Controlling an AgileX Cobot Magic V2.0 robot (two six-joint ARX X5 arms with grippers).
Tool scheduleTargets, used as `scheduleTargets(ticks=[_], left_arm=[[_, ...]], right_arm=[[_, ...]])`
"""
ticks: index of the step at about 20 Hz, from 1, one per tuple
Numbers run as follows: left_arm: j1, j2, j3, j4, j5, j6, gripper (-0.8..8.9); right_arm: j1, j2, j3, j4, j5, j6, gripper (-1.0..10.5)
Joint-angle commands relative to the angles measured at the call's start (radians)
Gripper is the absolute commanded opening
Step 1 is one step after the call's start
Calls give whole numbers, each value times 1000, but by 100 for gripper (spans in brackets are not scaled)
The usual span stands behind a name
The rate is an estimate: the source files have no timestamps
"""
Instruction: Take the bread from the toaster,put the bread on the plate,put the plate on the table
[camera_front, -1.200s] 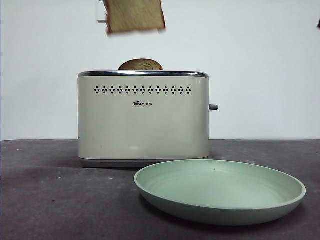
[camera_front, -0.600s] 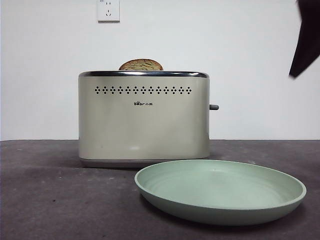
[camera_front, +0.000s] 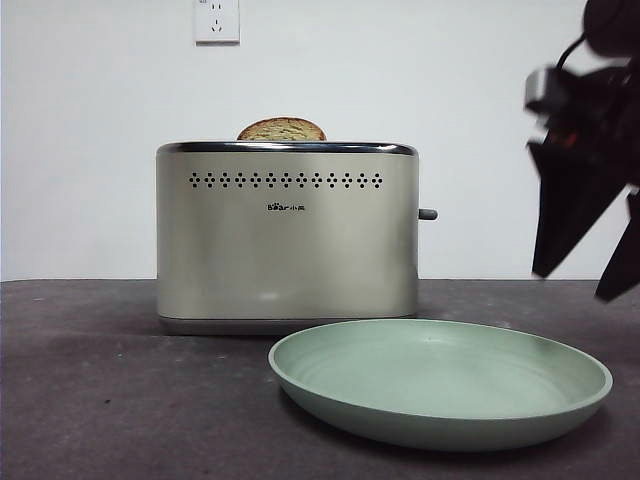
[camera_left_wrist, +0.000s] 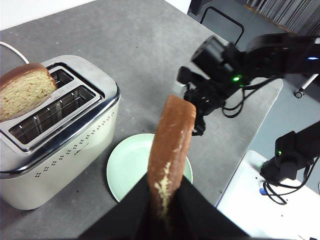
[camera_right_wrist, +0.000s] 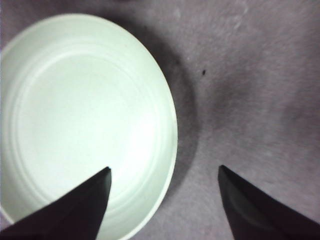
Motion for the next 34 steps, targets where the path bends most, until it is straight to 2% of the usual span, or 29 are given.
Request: scheduleTargets(ticks=[1, 13, 15, 18, 20, 23, 28, 30, 34], left_arm=[[-3, 6, 29, 8, 7, 23, 3], [-3, 7, 29, -12, 13, 23, 3], [-3, 8, 29, -13, 33, 23, 3], [-3, 14, 29, -18, 79, 23, 3], [-4, 27, 29, -29, 112, 29, 3], [-4, 71, 29, -83, 200, 87, 3], [-23, 227, 27, -121, 297, 163, 3], [-47, 306, 27, -124, 301, 185, 3], [-84, 468, 27, -144, 301, 240, 3]], right_arm=[[18, 63, 18, 22, -4, 7, 295], [42, 232, 18, 125, -3, 11, 79], [42, 234, 18, 130, -3, 11, 16], [42, 234, 18, 132, -5, 11, 3], [42, 224, 18, 132, -70, 11, 3], [47, 169, 18, 134, -167, 13, 3], [95, 36, 18, 127, -203, 45, 3], [116, -13, 18, 128, -237, 66, 3], [148, -85, 18, 127, -237, 93, 3]])
